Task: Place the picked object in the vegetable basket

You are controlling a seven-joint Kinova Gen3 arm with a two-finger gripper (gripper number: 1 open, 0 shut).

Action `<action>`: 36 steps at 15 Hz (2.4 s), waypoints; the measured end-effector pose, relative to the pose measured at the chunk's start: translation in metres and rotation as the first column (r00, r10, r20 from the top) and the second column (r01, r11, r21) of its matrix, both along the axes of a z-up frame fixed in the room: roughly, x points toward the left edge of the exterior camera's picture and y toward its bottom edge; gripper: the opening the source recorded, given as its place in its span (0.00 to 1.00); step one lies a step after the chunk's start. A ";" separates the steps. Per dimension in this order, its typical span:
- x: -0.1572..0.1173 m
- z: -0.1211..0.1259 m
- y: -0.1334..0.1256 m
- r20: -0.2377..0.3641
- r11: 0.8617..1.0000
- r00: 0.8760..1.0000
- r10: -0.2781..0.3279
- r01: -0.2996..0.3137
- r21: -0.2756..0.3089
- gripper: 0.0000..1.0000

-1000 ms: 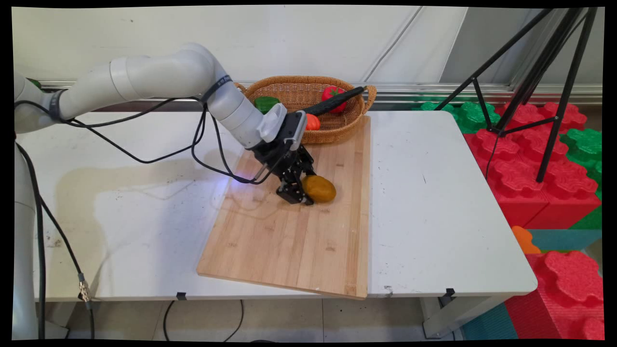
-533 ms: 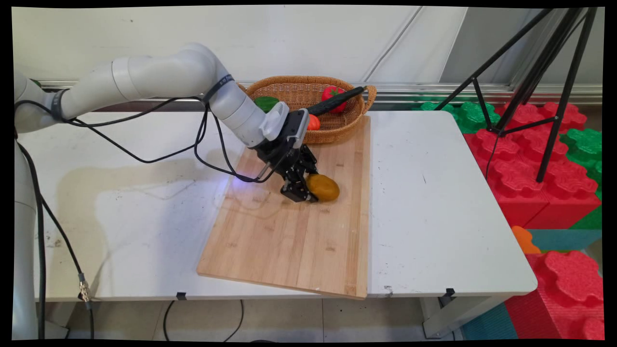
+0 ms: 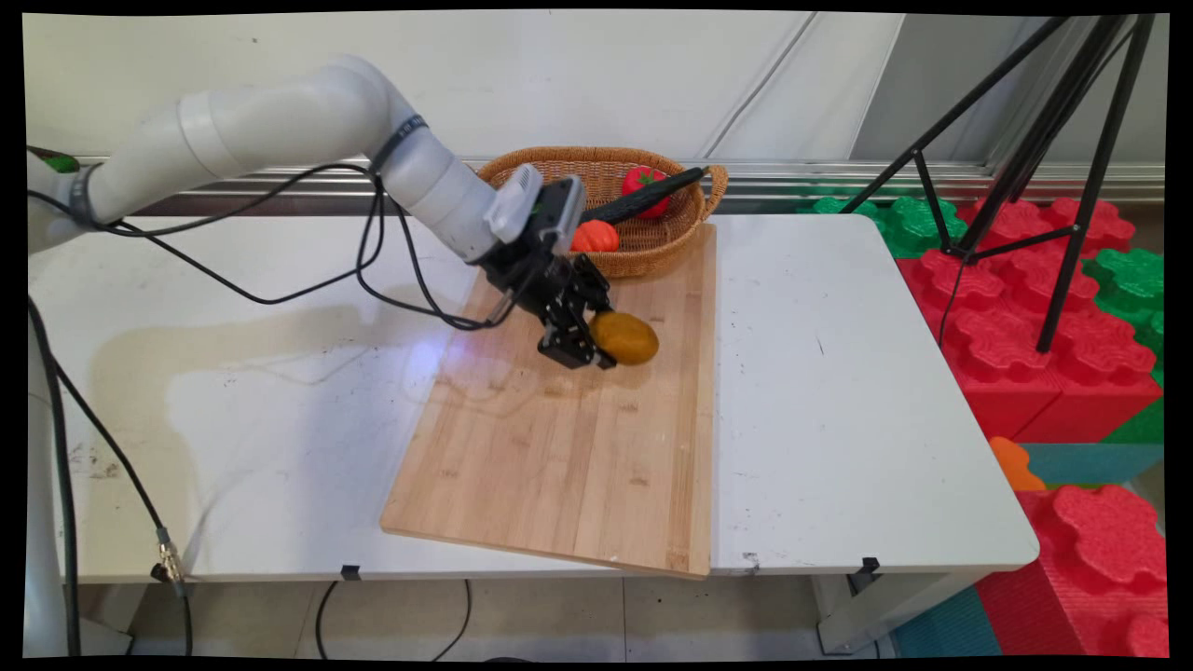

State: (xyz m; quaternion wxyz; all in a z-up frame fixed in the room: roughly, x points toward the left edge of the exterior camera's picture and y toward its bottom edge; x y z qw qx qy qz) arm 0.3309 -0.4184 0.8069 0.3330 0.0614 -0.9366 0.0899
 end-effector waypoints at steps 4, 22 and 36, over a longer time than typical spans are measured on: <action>0.019 0.026 0.006 -0.054 0.999 0.998 0.038 -0.038 0.000 0.00; 0.113 0.100 -0.004 -0.180 0.944 0.930 0.319 -0.328 -0.024 0.00; 0.145 0.051 -0.101 -0.117 0.807 0.806 0.580 -0.588 -0.054 0.00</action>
